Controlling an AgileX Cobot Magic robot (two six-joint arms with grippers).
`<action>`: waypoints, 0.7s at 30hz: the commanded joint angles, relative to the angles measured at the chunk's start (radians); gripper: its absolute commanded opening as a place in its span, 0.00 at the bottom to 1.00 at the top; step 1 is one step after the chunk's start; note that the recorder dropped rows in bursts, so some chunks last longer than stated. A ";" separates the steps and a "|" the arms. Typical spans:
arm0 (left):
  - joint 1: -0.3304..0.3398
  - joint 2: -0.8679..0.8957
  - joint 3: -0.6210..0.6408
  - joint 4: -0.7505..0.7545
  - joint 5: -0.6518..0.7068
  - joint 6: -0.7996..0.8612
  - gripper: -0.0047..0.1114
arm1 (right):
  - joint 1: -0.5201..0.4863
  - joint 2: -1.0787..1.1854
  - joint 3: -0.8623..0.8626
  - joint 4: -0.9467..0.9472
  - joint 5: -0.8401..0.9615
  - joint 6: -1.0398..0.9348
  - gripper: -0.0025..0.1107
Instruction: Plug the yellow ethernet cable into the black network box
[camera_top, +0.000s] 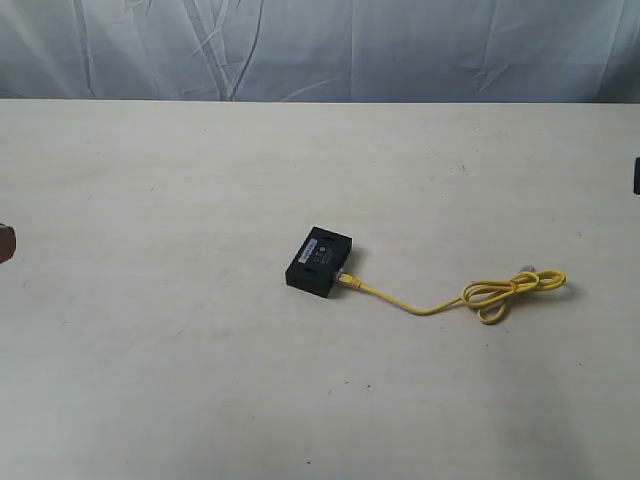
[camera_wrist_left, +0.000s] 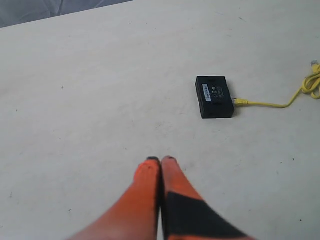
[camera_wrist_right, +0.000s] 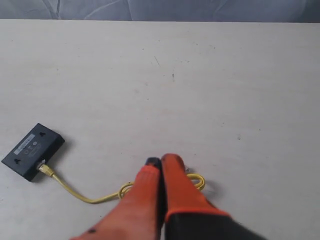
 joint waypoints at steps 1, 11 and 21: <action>0.002 -0.009 -0.001 -0.002 -0.003 -0.005 0.04 | -0.004 -0.092 0.001 -0.014 -0.005 -0.009 0.02; 0.002 -0.009 -0.001 -0.004 -0.012 -0.005 0.04 | -0.004 -0.480 0.226 -0.039 -0.057 -0.015 0.02; 0.002 -0.009 -0.001 -0.004 -0.011 -0.004 0.04 | -0.004 -0.775 0.420 0.017 -0.054 -0.015 0.02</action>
